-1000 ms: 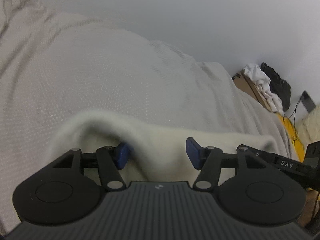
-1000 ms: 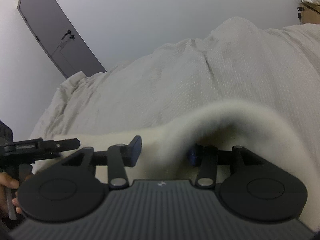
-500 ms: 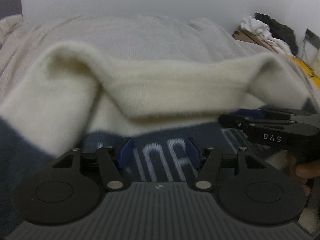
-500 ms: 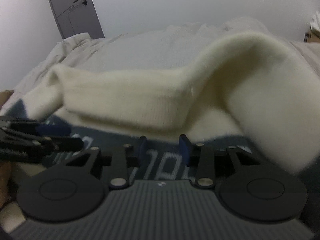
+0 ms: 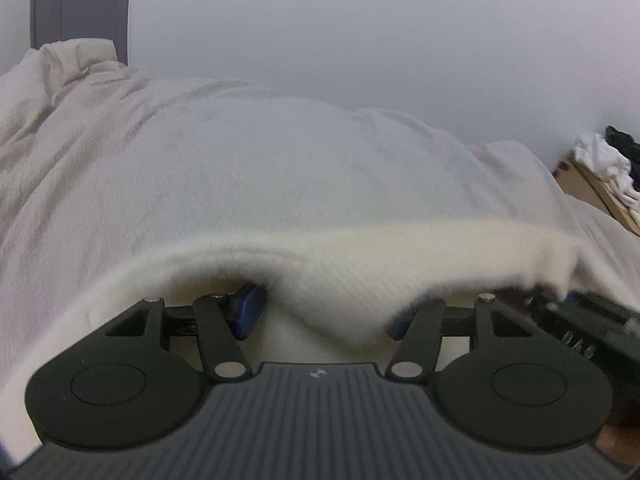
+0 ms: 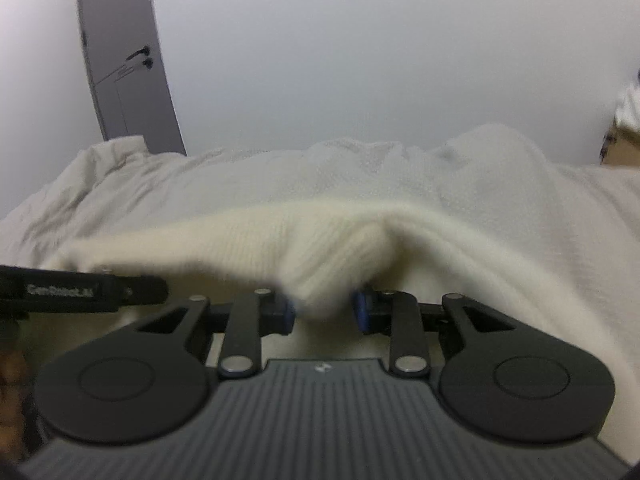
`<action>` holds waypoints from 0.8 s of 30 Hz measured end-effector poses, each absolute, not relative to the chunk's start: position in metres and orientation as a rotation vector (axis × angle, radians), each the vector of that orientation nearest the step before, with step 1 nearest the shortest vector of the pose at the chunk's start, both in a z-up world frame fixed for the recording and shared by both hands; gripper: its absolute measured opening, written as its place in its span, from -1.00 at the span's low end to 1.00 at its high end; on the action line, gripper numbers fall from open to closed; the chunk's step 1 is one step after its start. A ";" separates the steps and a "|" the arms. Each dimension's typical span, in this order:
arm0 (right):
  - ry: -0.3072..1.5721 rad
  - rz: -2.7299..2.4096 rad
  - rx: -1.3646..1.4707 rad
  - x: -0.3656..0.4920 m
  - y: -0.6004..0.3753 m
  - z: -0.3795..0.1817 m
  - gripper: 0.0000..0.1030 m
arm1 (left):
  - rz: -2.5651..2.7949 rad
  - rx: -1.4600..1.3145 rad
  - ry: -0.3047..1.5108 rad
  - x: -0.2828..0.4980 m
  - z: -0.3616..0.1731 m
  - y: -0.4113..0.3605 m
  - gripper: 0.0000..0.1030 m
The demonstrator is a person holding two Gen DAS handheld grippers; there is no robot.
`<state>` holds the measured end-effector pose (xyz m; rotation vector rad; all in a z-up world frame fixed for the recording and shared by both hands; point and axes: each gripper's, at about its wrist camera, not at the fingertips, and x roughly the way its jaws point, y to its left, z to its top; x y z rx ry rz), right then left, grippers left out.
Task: Fold large clothes
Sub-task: 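Lower the held sweater onto the bed with both grippers, spreading it flat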
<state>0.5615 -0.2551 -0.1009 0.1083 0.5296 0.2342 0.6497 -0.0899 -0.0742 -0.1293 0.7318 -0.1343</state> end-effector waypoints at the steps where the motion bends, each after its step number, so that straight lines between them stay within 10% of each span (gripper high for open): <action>1: 0.545 0.229 0.114 0.569 -0.255 -0.103 -0.41 | -0.127 -0.106 0.727 0.655 -0.073 -0.093 0.25; 24: 0.606 0.210 0.123 0.489 -0.261 -0.111 -0.38 | -0.147 -0.183 0.736 0.525 -0.050 -0.075 0.25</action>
